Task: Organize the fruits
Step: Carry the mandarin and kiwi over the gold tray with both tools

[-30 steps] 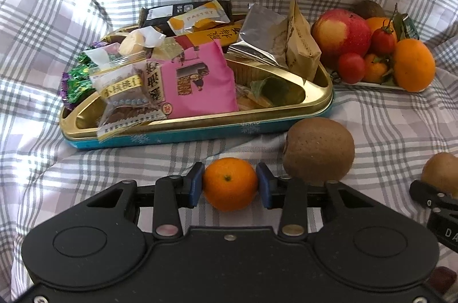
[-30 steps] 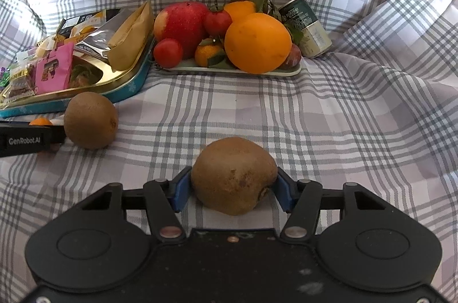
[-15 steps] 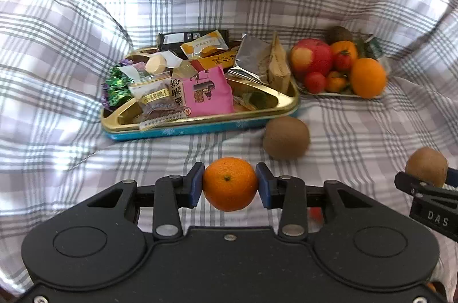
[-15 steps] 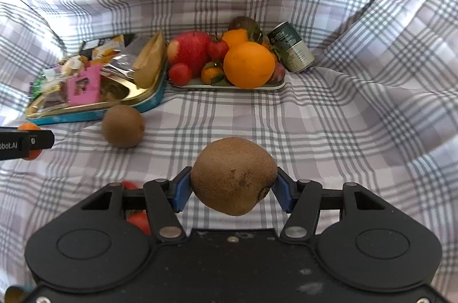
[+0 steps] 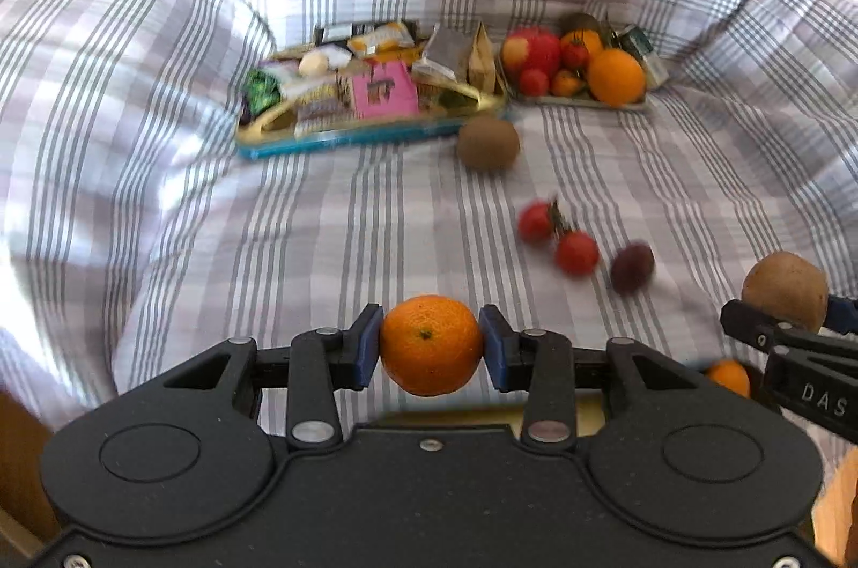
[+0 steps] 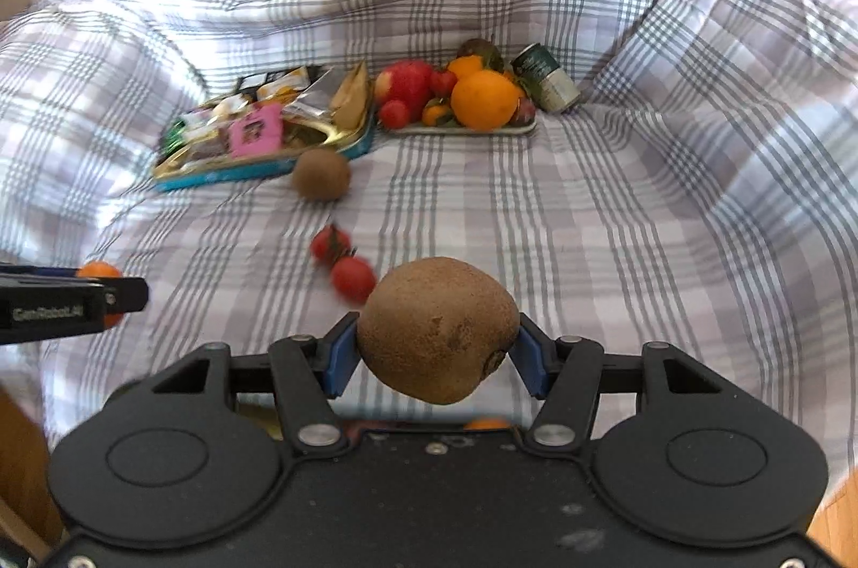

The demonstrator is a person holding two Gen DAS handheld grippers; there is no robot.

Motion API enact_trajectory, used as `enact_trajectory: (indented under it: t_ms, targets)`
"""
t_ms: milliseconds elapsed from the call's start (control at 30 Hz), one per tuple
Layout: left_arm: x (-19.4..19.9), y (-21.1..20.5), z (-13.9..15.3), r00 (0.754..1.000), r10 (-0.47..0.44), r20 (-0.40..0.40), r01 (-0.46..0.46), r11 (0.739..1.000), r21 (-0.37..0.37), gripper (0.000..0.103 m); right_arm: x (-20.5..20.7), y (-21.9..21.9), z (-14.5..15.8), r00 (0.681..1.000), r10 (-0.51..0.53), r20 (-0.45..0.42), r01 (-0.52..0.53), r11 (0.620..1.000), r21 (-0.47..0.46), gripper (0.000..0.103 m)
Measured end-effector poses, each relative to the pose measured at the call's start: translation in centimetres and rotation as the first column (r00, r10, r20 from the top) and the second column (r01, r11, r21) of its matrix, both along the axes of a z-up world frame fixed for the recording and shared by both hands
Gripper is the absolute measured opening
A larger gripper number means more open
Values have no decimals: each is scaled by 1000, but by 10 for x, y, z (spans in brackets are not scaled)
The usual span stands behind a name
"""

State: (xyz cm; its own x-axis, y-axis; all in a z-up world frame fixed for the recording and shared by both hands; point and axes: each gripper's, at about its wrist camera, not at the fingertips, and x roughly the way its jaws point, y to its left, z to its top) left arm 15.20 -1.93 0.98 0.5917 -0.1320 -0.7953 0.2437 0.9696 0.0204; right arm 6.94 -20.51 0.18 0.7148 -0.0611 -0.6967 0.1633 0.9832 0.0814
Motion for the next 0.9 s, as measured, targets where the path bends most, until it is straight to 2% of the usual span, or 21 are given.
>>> enact_trajectory:
  t_ms: [233, 567, 733, 900]
  targets:
    - [-41, 10, -10, 998, 43, -51, -44, 999, -13, 48, -60, 15, -8, 1000, 26, -16, -25, 999, 21, 61]
    - [-83, 29, -7, 990, 131, -48, -134, 990, -51, 48, -127, 24, -3, 999, 50, 22, -50, 999, 15, 61]
    - [-93, 32, -5, 989, 143, -25, -143, 989, -34, 48, -139, 28, 3, 997, 66, 40, -66, 998, 5, 61]
    - [-88, 32, -14, 988, 147, -52, -149, 988, -28, 48, -137, 36, 0, 996, 85, 23, -85, 996, 0, 61]
